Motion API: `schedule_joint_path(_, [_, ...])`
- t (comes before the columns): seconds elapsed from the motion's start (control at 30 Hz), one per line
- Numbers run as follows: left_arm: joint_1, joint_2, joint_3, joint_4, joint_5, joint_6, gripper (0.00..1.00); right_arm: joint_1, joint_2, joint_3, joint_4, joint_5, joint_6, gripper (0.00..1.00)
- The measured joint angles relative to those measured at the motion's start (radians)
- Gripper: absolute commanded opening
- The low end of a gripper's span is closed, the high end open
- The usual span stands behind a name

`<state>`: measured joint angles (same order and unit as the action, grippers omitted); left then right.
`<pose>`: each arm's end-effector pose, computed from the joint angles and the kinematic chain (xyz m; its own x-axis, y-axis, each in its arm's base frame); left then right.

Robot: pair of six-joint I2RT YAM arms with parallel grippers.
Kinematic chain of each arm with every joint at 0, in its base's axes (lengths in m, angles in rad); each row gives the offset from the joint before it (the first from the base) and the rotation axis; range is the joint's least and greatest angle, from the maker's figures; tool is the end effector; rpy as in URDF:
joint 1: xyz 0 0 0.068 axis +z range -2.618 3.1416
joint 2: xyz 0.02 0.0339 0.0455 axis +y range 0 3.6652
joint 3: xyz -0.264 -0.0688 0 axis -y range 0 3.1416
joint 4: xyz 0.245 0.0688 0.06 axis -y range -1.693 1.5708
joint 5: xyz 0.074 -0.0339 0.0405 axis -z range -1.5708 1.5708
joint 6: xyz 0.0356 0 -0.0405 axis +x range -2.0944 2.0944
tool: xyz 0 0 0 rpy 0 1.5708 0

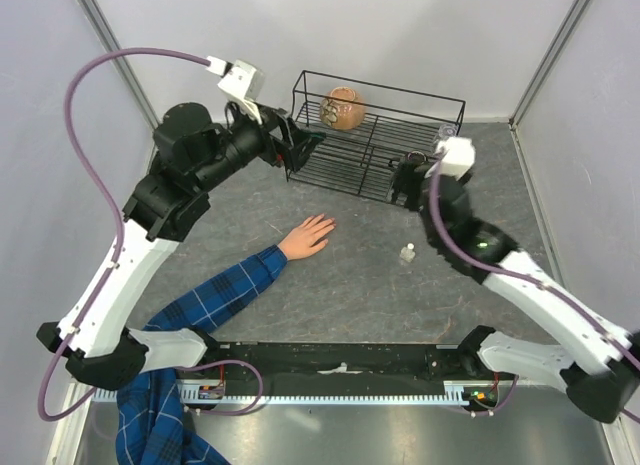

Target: Paint the nails

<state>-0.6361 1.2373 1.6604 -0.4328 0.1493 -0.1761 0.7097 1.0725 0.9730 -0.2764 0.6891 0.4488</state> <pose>0.1912 -0.1477 0.5172 -0.1316 -0.1182 -0.9842 0.6948 0.6972 -0.1766 0.1953 0.1379 0.3435 -0.2744 0.2057 -0.9393 0.0719 0.9785 0.1933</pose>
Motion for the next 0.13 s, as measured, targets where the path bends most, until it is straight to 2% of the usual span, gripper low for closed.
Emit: schedule_joint_path(0.13, [0.0, 0.013, 0.138, -0.008, -0.031, 0.005, 0.91, 0.0, -0.085, 0.283, -0.086, -0.015, -0.083, 0.98])
